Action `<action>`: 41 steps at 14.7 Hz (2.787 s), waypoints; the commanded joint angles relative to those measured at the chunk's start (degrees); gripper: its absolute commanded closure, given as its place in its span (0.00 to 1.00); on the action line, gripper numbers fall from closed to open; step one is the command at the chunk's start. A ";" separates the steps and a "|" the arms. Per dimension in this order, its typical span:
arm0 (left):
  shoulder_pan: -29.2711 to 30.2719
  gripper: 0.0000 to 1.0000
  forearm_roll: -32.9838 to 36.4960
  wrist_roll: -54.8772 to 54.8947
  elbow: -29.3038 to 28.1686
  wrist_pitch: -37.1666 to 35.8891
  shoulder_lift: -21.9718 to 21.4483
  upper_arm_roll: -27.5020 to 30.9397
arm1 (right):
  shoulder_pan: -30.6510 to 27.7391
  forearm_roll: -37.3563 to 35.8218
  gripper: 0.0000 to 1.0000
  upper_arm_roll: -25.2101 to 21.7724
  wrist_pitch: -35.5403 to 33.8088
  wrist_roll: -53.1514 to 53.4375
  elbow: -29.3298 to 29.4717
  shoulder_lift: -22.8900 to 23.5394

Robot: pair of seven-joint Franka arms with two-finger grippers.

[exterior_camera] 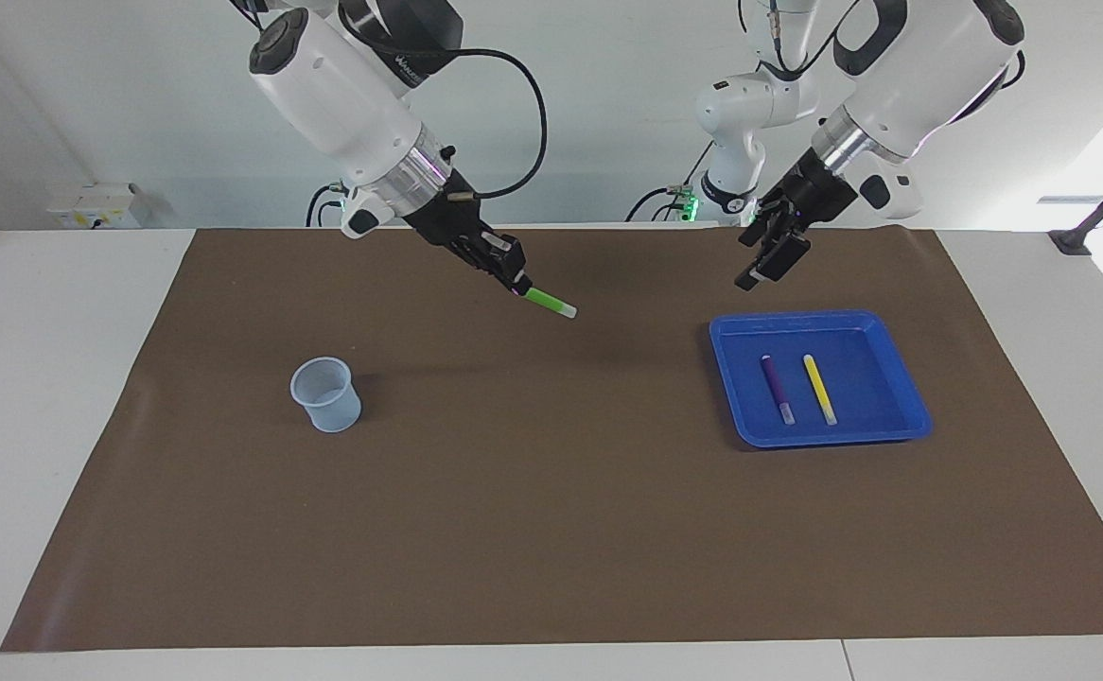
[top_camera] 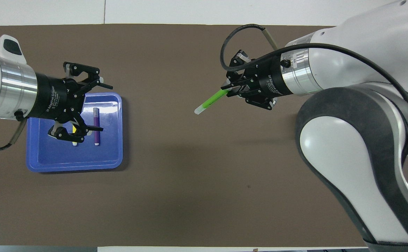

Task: Right arm passes pens to left for tray arrangement
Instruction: 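Grasp the green pen with the left gripper and open the right gripper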

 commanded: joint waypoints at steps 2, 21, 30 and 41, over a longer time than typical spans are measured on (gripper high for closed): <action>-3.01 0.00 -1.93 -17.45 0.05 5.42 -0.41 -1.01 | -0.21 5.01 1.00 0.17 1.43 1.35 1.07 0.56; -8.55 0.00 -11.96 -31.99 -6.20 19.15 0.03 -1.62 | 8.23 9.24 1.00 0.17 13.22 15.32 1.07 1.00; -8.46 0.09 -7.38 -30.23 -4.34 13.60 -0.85 -1.45 | 8.23 9.16 1.00 0.17 13.22 15.23 0.98 1.00; -8.20 0.47 -7.30 -30.32 -3.99 13.52 -0.85 -1.27 | 8.23 9.07 1.00 0.17 13.22 15.15 0.98 1.09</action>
